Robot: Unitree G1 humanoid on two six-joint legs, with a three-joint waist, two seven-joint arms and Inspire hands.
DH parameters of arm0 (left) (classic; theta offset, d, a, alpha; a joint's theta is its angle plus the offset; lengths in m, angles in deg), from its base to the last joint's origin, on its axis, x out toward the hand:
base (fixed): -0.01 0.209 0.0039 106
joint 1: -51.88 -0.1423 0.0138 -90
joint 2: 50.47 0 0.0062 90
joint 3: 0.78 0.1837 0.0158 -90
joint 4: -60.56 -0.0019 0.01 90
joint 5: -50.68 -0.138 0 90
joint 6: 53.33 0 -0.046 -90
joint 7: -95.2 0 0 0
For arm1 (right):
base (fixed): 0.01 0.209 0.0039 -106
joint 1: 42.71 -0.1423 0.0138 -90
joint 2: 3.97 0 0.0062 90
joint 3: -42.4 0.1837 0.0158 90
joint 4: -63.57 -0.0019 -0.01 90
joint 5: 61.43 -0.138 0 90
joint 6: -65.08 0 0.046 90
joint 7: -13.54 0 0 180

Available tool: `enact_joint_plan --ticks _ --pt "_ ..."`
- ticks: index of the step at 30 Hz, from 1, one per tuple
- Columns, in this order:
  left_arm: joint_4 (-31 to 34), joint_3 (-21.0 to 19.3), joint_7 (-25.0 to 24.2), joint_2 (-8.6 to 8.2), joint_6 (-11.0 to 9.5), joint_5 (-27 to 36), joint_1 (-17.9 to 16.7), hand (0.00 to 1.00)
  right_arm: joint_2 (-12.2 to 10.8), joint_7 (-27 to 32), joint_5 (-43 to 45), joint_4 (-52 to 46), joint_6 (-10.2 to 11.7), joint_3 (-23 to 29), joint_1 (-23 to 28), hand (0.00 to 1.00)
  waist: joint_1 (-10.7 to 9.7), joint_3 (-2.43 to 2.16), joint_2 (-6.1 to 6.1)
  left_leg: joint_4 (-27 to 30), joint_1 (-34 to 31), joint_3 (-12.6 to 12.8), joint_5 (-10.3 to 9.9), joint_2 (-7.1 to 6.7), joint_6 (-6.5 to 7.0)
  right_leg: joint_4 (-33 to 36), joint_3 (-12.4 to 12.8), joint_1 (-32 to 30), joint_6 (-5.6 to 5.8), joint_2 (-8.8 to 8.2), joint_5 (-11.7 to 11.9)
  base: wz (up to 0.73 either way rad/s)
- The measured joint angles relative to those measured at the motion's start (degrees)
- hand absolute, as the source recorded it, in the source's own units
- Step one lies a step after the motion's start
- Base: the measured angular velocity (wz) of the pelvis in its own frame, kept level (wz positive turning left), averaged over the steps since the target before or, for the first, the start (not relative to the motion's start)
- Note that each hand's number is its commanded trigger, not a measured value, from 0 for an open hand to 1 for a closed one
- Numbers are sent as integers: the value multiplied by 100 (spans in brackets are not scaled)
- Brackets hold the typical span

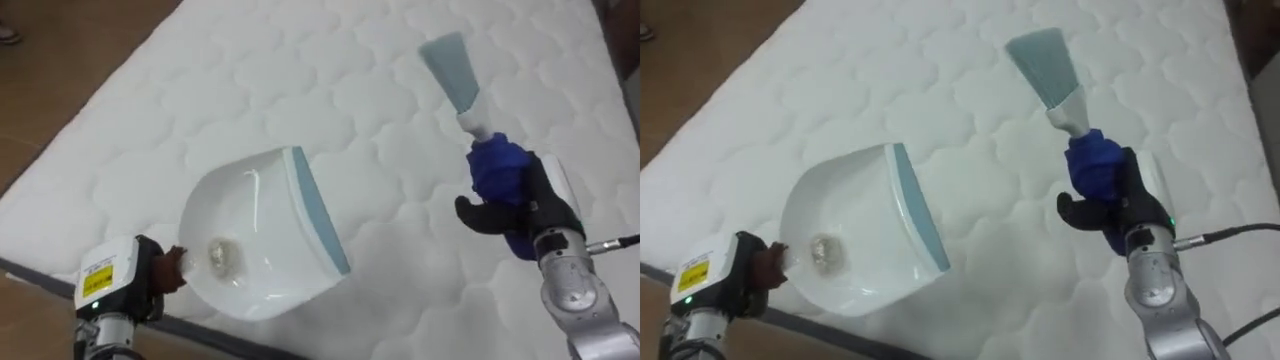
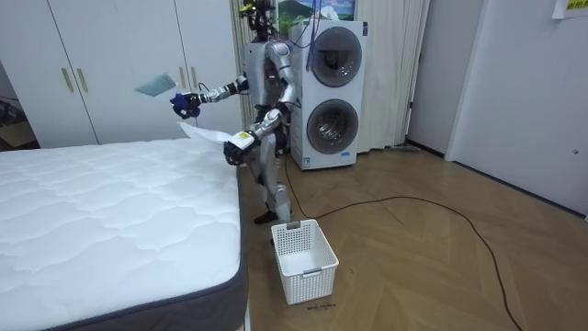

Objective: Clean bed

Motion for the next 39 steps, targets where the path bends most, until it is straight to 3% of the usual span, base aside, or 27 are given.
enact_joint_plan --ticks 4,6,7,8,9,10,11,12,13,14,15,16,19,22,23,25,27,28,29,30,31,32,33,34,35,37,39 --pt "7 -27 -86 -65 -53 22 -29 100 -1 286 -83 3 67 73 8 0 5 6 7 313 -313 32 18 -9 -59 7 -475 180 -50 -15 -125 92" --pt "5 -19 -94 -69 -101 113 8 100 0 393 -191 50 130 141 7 0 1 11 0 474 -575 406 66 76 -105 9 -499 188 -99 -3 -223 123" --pt "1 -19 -96 -69 -131 143 39 100 0 498 -280 111 142 179 7 0 -17 17 3 542 -752 938 163 230 -96 16 -643 199 -139 5 -269 142" --pt "-5 -19 -99 -67 -151 282 82 100 -1 639 -465 169 157 181 7 0 -19 46 -38 420 -855 1636 401 378 -33 21 -936 195 -181 -48 -306 147" --pt "-7 -19 -102 -73 -160 365 112 100 0 710 -532 189 176 187 7 0 -30 57 -60 291 -891 1954 553 424 10 15 -1098 165 -194 -118 -314 151" --pt "-10 -18 -108 -96 -188 504 185 100 4 848 -617 199 228 241 -20 0 -81 85 -100 157 -965 2472 786 519 51 43 -1605 15 -249 -249 -359 152" --pt "-11 -16 -125 -109 -206 608 193 100 -6 929 -653 214 234 275 -23 0 -136 96 -61 663 -1137 2899 579 719 130 82 -2158 -10 -243 -298 -395 145" --pt "-20 -16 -155 -101 -206 661 184 100 -22 960 -694 221 233 274 -23 0 -142 98 -46 922 -1152 3048 409 828 129 123 -2366 -1 -242 -311 -428 141" --pt "-81 -15 -205 -89 -200 811 187 100 -59 983 -711 222 231 274 -23 0 -236 97 -15 1305 -1120 3303 121 1066 63 171 -2773 61 -234 -311 -488 113" --pt "-92 -15 -216 -91 -198 851 191 100 -67 985 -711 222 231 276 -23 0 -308 104 9 1412 -1110 3380 23 1163 -2 233 -2932 79 -217 -315 -531 148" --pt "-95 -11 -247 -120 -197 844 229 100 -71 1012 -711 223 231 340 -37 0 -363 149 67 1395 -1150 3420 -65 1220 -47 453 -3206 98 -185 -371 -651 127" --pt "-104 -9 -291 -137 -194 842 253 100 -110 1096 -716 224 231 411 -73 0 -345 177 107 1303 -1214 3461 -107 1196 51 623 -3251 36 -160 -409 -738 112" --pt "-112 -8 -311 -169 -149 831 248 100 -124 1253 -708 255 252 401 -137 0 -238 164 121 964 -1222 3292 65 906 163 686 -3185 -27 -125 -535 -755 55" --pt "-43 -47 -312 -167 -155 723 244 100 -126 1318 -781 327 313 394 -133 0 -51 92 212 730 -1226 3214 178 720 220 707 -3173 -71 -70 -616 -728 32" --pt "-43 -73 -326 -168 -177 712 250 100 -129 1358 -878 402 314 393 -118 0 -3 43 249 631 -1215 3100 226 610 244 724 -3154 -35 -31 -642 -706 40" --pt "-24 -153 -339 -171 -254 721 284 100 -129 1476 -1017 573 313 396 -99 0 -9 16 276 426 -1137 2910 323 443 292 1002 -3086 -34 -8 -740 -694 69" --pt "81 -215 -327 -165 -292 761 308 100 -131 1579 -1147 725 313 401 -87 0 -150 -1 285 243 -1036 2502 443 266 342 1645 -2560 -297 7 -899 -687 97" --pt "142 -226 -325 -135 -299 790 337 100 -142 1614 -1148 746 319 399 -6 0 -221 -24 266 166 -1013 2216 505 195 347 1655 -1774 -523 61 -784 -770 99" --pt "241 -244 -324 -96 -300 797 337 100 -146 1614 -1148 747 326 398 29 0 -252 -21 264 104 -1048 1982 553 180 332 1412 -1168 -800 51 -581 -776 101" --pt "262 -244 -325 -69 -303 797 337 100 -149 1615 -1147 747 326 398 32 0 -281 -20 266 111 -1071 1820 578 157 321 1251 -889 -924 32 -506 -749 120" --pt "269 -229 -327 -26 -304 809 336 100 -155 1661 -1204 742 327 398 34 0 -407 -22 215 119 -1071 1560 616 68 300 933 -474 -1130 69 -444 -548 135" --pt "268 -194 -341 -17 -290 887 326 100 -159 1761 -1283 739 334 399 38 0 -495 -32 148 206 -1075 1366 617 -32 276 788 -152 -1246 126 -446 -2 140" --pt "268 -180 -363 -39 -285 917 323 100 -154 1812 -1314 745 335 406 51 0 -535 -29 133 252 -1070 1212 605 -92 252 851 -72 -1231 36 -412 92 118" --pt "285 -127 -409 -62 -290 918 317 100 -147 1907 -1332 743 335 435 58 0 -537 -53 142 288 -1074 1091 590 -114 205 765 -140 -1099 93 -380 -12 76" --pt "297 -128 -444 -54 -294 910 318 100 -148 1922 -1312 727 335 434 10 0 -429 -46 168 293 -1092 997 579 -95 140 680 -280 -1022 70 -337 -16 61" --pt "297 -131 -486 -44 -284 913 317 100 -147 1922 -1303 694 338 441 12 0 -431 -44 186 298 -1160 789 601 -105 94 607 -472 -941 37 -318 -40 59" --pt "297 -169 -575 -25 -270 909 313 100 -148 1920 -1303 665 338 442 12 0 -386 -41 187 299 -1218 658 631 -106 91 597 -475 -946 -1 -277 -67 43"
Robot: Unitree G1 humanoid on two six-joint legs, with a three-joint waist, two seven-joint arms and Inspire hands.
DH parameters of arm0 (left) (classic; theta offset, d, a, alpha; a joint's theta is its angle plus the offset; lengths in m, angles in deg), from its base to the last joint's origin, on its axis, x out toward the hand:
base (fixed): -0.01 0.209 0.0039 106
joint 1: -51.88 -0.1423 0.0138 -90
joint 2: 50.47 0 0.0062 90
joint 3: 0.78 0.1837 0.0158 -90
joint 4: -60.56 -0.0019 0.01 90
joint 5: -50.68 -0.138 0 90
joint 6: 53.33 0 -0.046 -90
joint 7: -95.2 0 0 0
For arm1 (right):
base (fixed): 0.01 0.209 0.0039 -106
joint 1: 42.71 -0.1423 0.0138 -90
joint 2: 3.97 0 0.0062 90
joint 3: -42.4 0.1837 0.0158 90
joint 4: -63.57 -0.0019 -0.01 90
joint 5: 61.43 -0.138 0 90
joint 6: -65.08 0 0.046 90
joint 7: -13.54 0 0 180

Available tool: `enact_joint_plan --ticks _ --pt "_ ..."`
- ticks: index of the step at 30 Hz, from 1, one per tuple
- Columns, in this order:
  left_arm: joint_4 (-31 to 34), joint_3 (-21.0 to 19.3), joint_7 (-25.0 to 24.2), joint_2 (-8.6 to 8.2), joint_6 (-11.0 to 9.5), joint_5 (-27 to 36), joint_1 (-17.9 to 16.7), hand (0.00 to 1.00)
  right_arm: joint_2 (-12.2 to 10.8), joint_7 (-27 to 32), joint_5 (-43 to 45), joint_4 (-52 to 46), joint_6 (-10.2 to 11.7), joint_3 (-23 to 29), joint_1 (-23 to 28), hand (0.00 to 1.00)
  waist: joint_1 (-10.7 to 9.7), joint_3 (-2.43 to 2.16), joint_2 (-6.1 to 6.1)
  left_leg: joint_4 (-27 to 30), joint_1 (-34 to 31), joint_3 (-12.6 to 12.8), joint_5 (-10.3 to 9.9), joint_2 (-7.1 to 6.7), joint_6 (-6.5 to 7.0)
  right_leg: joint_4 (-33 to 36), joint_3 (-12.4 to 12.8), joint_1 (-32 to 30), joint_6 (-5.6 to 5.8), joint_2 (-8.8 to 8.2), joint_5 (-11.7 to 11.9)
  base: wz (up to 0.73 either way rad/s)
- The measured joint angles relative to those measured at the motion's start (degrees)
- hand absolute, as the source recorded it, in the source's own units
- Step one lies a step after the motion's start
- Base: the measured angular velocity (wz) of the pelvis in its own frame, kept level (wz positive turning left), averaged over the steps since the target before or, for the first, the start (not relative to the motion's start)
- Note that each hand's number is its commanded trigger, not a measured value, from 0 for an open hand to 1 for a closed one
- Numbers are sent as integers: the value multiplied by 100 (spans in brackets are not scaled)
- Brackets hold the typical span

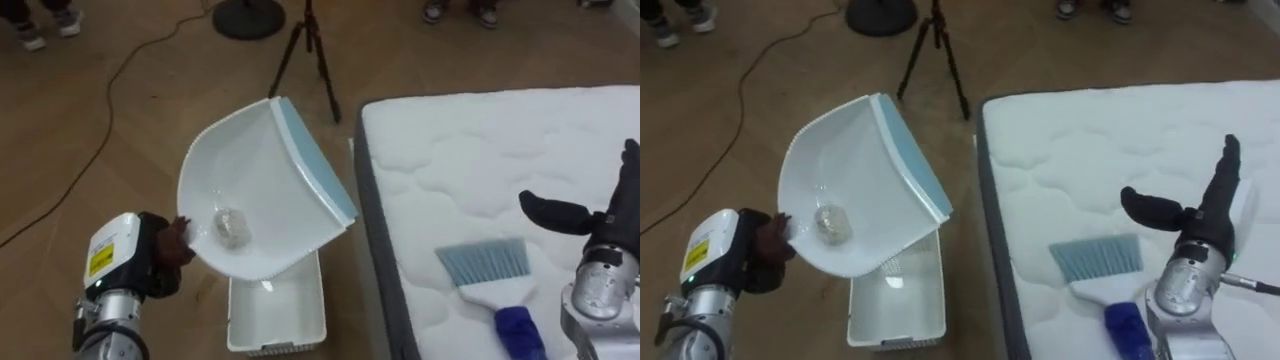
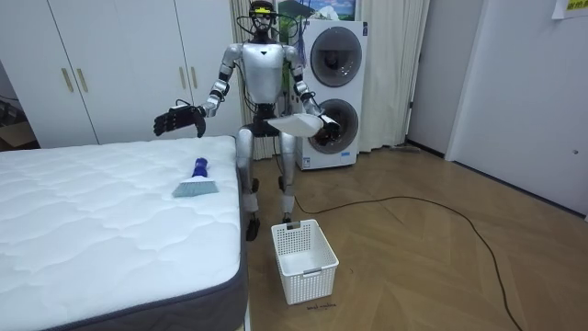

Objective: Clean bed

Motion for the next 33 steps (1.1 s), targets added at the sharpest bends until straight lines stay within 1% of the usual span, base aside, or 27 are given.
enact_joint_plan --ticks 2,3,4,5,7,10,11,12,13,15,17,18,20,21,22,23,24,25,26,27,28,29,30,31,32,33 --pt "-1 -59 -32 10 6 5 -5 100 0 20 0 -13 0 0 -2 0 108 14 -18 -1 -18 -21 2 2 -6 9 14 6 -36 17 -10 13" --pt "-1 -68 -33 10 5 3 -5 100 0 28 0 -13 0 0 -4 0 122 20 -21 -1 -34 -22 0 2 -7 5 6 26 -37 22 -10 15" --pt "-1 -93 -33 14 3 4 5 100 0 64 1 -14 0 -10 -21 0 140 43 -23 18 -81 -24 -9 -1 0 -8 12 38 -46 36 -26 24" --pt "-7 -147 -33 17 -8 -3 38 100 -1 76 20 -14 0 -20 -35 0 166 87 -57 31 -123 -23 -13 -6 3 9 30 -1 -46 44 -63 23" --pt "-46 -239 -33 20 0 -3 69 100 -5 76 185 -11 0 -43 -35 0 225 120 -100 91 -242 -44 -41 -2 -4 20 20 -102 -48 60 -81 9" --pt "-288 -259 -32 27 6 3 179 100 -10 76 225 -5 0 -65 -33 0 258 156 -65 326 -495 -59 -137 8 15 36 5 -176 -67 110 -126 26" --pt "-336 -259 -29 28 6 4 203 100 -15 76 232 3 0 -73 -32 0 256 155 -64 369 -546 -64 -148 9 21 33 -21 -185 -64 114 -138 43" --pt "-413 -254 -28 37 8 3 234 100 -17 76 252 9 0 -106 -25 0 229 161 -52 491 -640 -58 -177 16 37 33 -131 -186 -63 111 -161 48" --pt "-507 -243 -28 38 11 2 274 100 -18 76 306 37 0 -137 -27 0 209 167 -42 559 -710 -34 -198 17 56 55 -137 -189 -60 121 -202 53" --pt "-671 -236 -28 40 15 -1 372 100 -18 76 474 64 12 -152 -39 0 251 175 -28 657 -827 -49 -242 -5 71 191 -125 -284 -53 108 -292 32" --pt "-968 -246 -27 99 41 -8 550 100 -18 74 590 143 24 -178 -158 0 259 200 34 728 -1002 -136 -268 -62 71 423 -134 -468 -47 58 -408 25" --pt "-1037 -246 -27 122 43 -9 607 100 -18 72 677 194 39 -183 -189 0 252 201 51 752 -1063 -151 -268 -79 71 501 -138 -535 -50 33 -443 25" --pt "-1245 -229 -30 301 45 -2 865 100 -24 62 902 330 41 -295 -321 0 215 221 119 918 -1346 -119 -277 -102 80 829 -160 -846 -62 -48 -567 17" --pt "-1306 -225 -33 358 47 -3 947 100 -33 43 954 334 41 -320 -321 0 210 225 126 949 -1396 -96 -278 -111 83 924 -154 -912 -66 -73 -606 16" --pt "-1409 -173 -36 491 46 4 1098 100 -41 5 1045 350 41 -380 -323 0 176 240 156 1033 -1477 -88 -285 -146 95 1080 -138 -999 -59 -111 -679 21" --pt "-1495 -94 -36 632 43 -5 1240 100 -39 -9 1090 373 41 -468 -333 0 106 244 168 1104 -1543 -75 -301 -194 119 1295 -134 -1095 -42 -195 -776 25" --pt "-1518 -44 -39 713 41 -7 1311 100 -40 -13 1130 377 41 -501 -355 0 76 253 193 1168 -1592 -72 -316 -206 133 1405 -128 -1157 -33 -219 -808 20" --pt "-1580 78 -39 869 31 -18 1500 100 -39 -40 1150 378 44 -519 -366 0 61 263 222 1277 -1701 -2 -341 -214 158 1597 -122 -1291 -25 -286 -872 15" --pt "-1657 193 -39 1005 29 -40 1677 100 -38 -92 1160 378 42 -521 -374 0 36 288 266 1373 -1780 -32 -347 -267 169 1747 -105 -1383 -13 -330 -931 14" --pt "-1692 216 -40 1053 22 -89 1746 100 -37 -133 1164 382 42 -520 -376 0 -4 301 293 1410 -1808 -44 -349 -290 176 1821 -96 -1425 1 -357 -944 11" --pt "-1767 290 -39 1185 4 -189 1851 100 -37 -207 1217 466 49 -569 -410 0 -70 326 367 1501 -1874 -77 -363 -297 196 1909 -76 -1480 5 -362 -949 8" --pt "-1793 449 -43 1368 -16 -187 1914 100 -37 -281 1269 530 51 -626 -424 0 -134 324 434 1539 -1965 -94 -365 -303 200 1907 -71 -1553 10 -354 -952 0" --pt "-1792 502 -50 1450 -27 -188 1948 100 -34 -314 1274 531 52 -646 -426 0 -156 333 467 1546 -2015 -94 -358 -305 198 1907 -49 -1608 10 -345 -952 0" --pt "-1793 616 -80 1602 -27 -189 2010 100 -24 -375 1273 539 52 -710 -451 0 -204 330 530 1574 -2136 -98 -324 -315 199 1921 37 -1752 17 -315 -948 0" --pt "-1829 692 -97 1693 -48 -214 2056 100 -26 -448 1283 562 62 -752 -459 0 -249 326 597 1578 -2204 -146 -284 -353 192 1937 57 -1825 26 -313 -943 0" --pt "-1839 700 -103 1724 -62 -253 2061 100 -26 -485 1301 579 70 -774 -458 0 -276 327 618 1571 -2218 -149 -271 -365 188 1946 76 -1849 28 -313 -944 6"
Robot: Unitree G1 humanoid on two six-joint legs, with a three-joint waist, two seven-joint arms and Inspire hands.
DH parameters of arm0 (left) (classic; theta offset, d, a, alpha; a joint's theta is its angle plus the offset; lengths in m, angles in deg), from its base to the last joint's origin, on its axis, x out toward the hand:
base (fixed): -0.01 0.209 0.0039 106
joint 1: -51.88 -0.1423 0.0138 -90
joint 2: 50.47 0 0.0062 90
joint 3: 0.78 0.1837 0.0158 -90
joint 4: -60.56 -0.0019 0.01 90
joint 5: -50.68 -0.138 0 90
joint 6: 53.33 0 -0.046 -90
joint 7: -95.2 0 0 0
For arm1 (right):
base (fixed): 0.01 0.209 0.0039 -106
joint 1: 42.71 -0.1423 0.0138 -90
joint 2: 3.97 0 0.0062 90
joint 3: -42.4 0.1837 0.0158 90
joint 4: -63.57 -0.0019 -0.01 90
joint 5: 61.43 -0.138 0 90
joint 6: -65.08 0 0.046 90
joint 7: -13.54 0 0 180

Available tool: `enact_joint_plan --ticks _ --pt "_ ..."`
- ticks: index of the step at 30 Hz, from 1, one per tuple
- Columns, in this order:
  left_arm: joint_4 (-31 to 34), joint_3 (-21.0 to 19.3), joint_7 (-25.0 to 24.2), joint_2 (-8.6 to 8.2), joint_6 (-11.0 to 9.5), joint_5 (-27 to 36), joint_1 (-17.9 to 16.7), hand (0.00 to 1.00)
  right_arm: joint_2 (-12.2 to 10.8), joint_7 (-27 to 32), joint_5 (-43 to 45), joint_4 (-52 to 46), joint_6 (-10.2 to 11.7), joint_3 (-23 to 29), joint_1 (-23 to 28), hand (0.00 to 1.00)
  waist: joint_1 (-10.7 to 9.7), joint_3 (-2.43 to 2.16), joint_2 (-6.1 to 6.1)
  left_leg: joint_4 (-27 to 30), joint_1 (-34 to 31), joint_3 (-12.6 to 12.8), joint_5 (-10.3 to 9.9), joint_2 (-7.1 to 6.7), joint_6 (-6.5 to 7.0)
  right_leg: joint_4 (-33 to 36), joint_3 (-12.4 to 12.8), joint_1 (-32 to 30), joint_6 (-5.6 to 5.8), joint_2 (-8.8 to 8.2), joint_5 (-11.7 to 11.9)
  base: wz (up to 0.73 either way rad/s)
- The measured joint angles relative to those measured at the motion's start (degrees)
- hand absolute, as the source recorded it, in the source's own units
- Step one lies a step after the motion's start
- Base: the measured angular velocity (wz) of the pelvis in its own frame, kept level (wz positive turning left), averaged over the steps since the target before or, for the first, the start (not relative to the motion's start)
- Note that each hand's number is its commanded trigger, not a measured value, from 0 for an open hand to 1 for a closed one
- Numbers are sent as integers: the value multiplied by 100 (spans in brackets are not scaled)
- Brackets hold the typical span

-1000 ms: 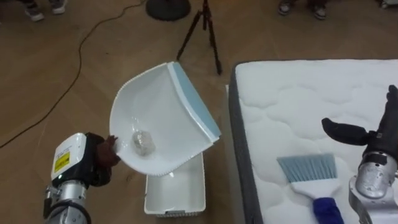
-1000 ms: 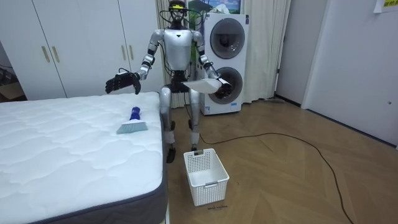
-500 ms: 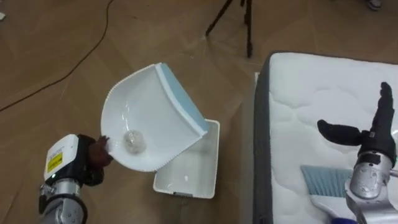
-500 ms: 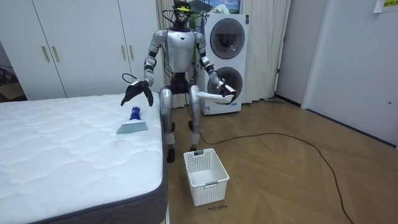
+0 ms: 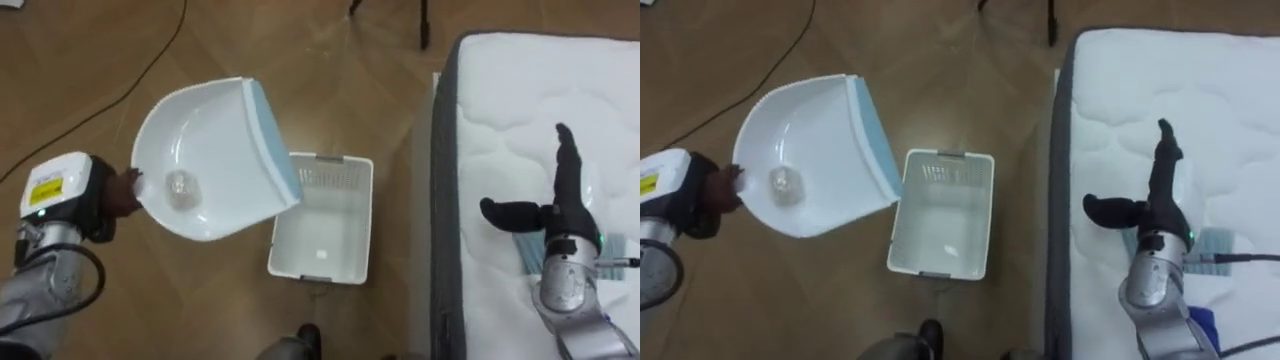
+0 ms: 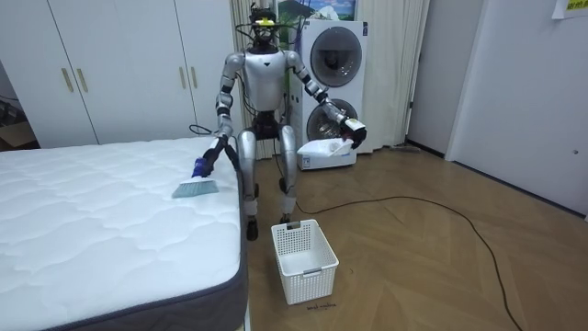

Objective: Clean bed

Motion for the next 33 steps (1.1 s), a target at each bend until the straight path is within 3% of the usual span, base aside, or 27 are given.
enact_joint_plan --ticks 4,7,12,16,21,24,27,29,33 --pt "-38 205 -25 251 -71 -250 3 100 15 -165 -4 8 40 -119 2 0 -105 2 26 -90 -91 85 78 -27 -13 85 183 -190 -5 24 -41 4" --pt "-169 404 -41 339 -51 -484 4 100 17 -321 -1 -16 89 -222 4 0 -145 4 56 -92 -173 108 110 -35 3 153 250 -310 -24 31 -59 1" --pt "-218 469 -63 356 14 -784 34 100 16 -568 22 -16 89 -249 4 0 -246 -12 106 -149 -352 111 158 -138 2 337 268 -558 -37 -85 -184 11" --pt "-235 886 -308 365 234 -870 274 100 11 -665 -28 -18 73 -461 22 0 -290 -12 144 -203 -390 433 165 -50 57 399 246 -613 -64 -138 -268 9" --pt "-241 1125 -665 368 344 -891 391 100 12 -777 -11 -48 12 -709 45 0 -353 -27 210 -260 -442 568 166 -27 62 423 253 -705 -83 -170 -306 0" --pt "-323 1188 -819 376 462 -893 441 100 18 -822 -6 -89 -22 -745 60 0 -456 -29 279 -262 -460 602 166 -24 70 462 239 -712 -78 -177 -335 10" --pt "-465 1295 -993 396 480 -872 609 100 43 -822 -15 -221 -81 -747 62 0 -455 -31 433 -279 -493 627 167 -18 71 478 284 -779 -78 -171 -336 -3" --pt "-609 1310 -1088 514 488 -860 666 100 46 -821 -28 -290 -69 -749 54 0 -466 -38 522 -307 -485 693 174 -10 81 532 383 -845 -78 -177 -336 -16" --pt "-696 1310 -1145 660 569 -653 724 100 144 -817 -1 -399 -30 -811 140 0 -464 -74 584 -425 -433 775 201 -4 61 559 448 -876 -102 -182 -350 -7"
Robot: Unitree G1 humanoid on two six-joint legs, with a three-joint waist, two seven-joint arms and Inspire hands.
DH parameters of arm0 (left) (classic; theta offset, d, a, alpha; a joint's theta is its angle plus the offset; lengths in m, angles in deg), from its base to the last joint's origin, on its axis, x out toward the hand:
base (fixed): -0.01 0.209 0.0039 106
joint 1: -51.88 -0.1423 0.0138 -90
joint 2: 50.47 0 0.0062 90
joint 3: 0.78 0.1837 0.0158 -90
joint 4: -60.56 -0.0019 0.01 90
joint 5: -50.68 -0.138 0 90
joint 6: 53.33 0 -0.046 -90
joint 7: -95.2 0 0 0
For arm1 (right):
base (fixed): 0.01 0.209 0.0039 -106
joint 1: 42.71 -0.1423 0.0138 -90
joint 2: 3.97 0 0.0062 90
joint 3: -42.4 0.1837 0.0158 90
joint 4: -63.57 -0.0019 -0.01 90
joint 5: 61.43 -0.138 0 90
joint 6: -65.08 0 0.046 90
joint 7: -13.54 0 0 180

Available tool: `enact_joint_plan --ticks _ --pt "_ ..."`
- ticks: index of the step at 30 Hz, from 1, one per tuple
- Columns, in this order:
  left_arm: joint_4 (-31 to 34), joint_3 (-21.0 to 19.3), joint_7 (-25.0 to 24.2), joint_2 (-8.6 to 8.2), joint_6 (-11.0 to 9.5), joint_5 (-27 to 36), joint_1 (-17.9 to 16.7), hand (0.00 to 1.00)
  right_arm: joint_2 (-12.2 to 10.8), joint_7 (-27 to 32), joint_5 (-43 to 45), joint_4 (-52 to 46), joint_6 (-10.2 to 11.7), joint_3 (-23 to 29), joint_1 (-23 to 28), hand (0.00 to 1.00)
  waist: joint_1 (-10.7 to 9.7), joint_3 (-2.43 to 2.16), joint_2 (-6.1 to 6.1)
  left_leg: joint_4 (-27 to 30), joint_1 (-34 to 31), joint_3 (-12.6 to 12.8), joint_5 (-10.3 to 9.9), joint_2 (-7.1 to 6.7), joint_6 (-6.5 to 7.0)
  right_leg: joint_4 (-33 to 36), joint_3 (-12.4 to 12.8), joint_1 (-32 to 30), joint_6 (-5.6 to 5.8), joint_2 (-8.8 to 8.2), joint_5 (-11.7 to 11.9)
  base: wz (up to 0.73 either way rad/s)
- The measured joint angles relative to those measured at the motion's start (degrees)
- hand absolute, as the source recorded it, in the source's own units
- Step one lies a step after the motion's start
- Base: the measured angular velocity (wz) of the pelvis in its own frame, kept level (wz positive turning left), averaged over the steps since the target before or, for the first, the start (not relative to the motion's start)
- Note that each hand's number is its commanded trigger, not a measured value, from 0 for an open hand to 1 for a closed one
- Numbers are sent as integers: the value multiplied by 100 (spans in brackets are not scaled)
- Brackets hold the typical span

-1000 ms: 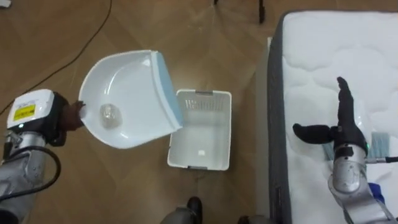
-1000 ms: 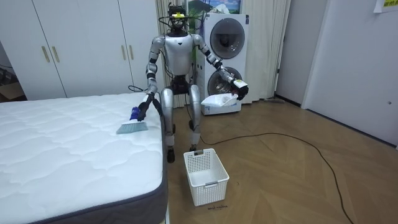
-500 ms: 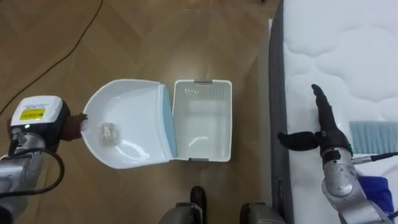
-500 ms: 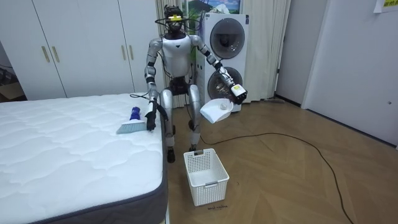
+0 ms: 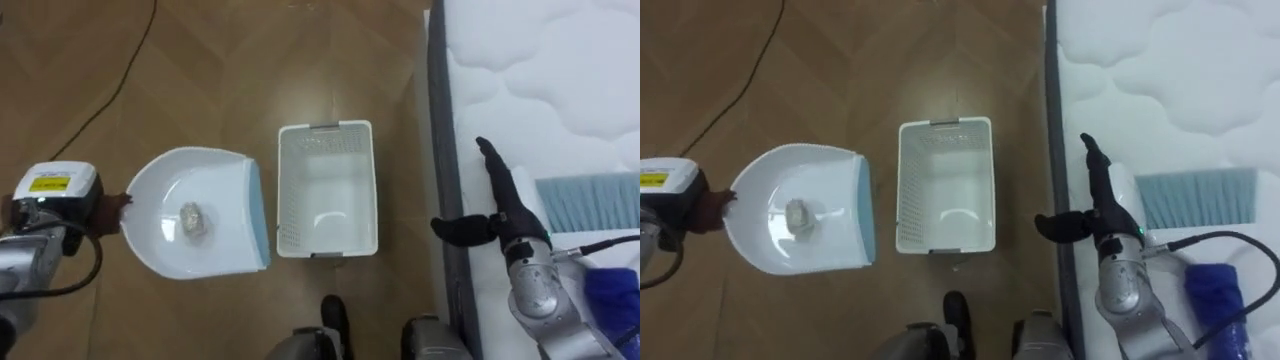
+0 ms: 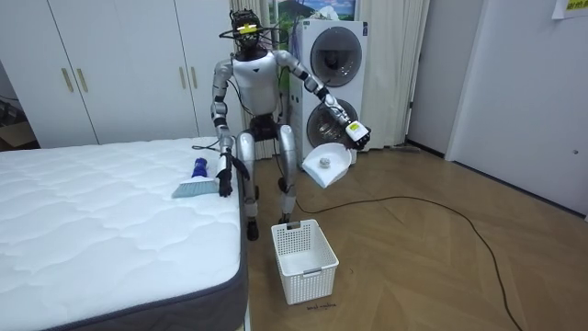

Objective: Clean bed

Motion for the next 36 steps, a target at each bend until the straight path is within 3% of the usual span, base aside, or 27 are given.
enact_joint_plan --ticks 4,7,8,11,16,19,25,28,36 --pt "-612 1 -112 38 13 366 348 100 161 -9 56 -156 31 -51 166 0 22 5 128 -36 13 2 45 8 -40 -6 0 -12 -48 21 -27 1" --pt "-879 1 -226 51 71 682 374 100 203 -7 71 -265 62 -45 245 0 16 5 232 -57 61 43 61 15 -61 6 27 -13 -70 15 -42 0" --pt "-936 1 -291 51 139 811 381 100 199 -10 68 -296 58 -43 252 0 2 9 257 -60 64 159 64 56 -54 15 20 -12 -86 14 -51 0" --pt "-1210 156 -453 52 198 1182 587 100 171 -29 -16 -323 53 -52 252 0 -51 16 272 -69 54 449 74 179 -5 31 30 -14 -114 31 -76 7" --pt "-1319 566 -688 52 273 1770 719 100 167 -69 -16 -350 43 -93 216 0 -121 32 301 -60 48 560 47 211 30 44 78 -45 -103 37 -92 -4" --pt "-1337 666 -770 53 273 1811 830 100 167 -69 -13 -338 51 -93 178 0 -125 36 304 -67 48 593 39 193 42 114 142 -108 -83 20 -103 -4" --pt "-1341 690 -768 55 269 1905 971 100 256 -74 163 -337 95 -89 157 0 -156 114 454 -112 112 666 39 178 42 211 288 -121 -87 23 -146 -3" --pt "-1350 690 -753 61 269 1902 1020 100 373 -75 272 -347 229 -90 159 0 -146 160 547 -119 182 760 40 180 42 233 361 -123 -86 17 -149 -11" --pt "-1292 659 -479 71 224 2021 1014 100 372 -174 242 -380 431 -94 176 0 -245 156 543 -134 238 941 29 194 48 292 478 -167 -96 1 -200 -5"
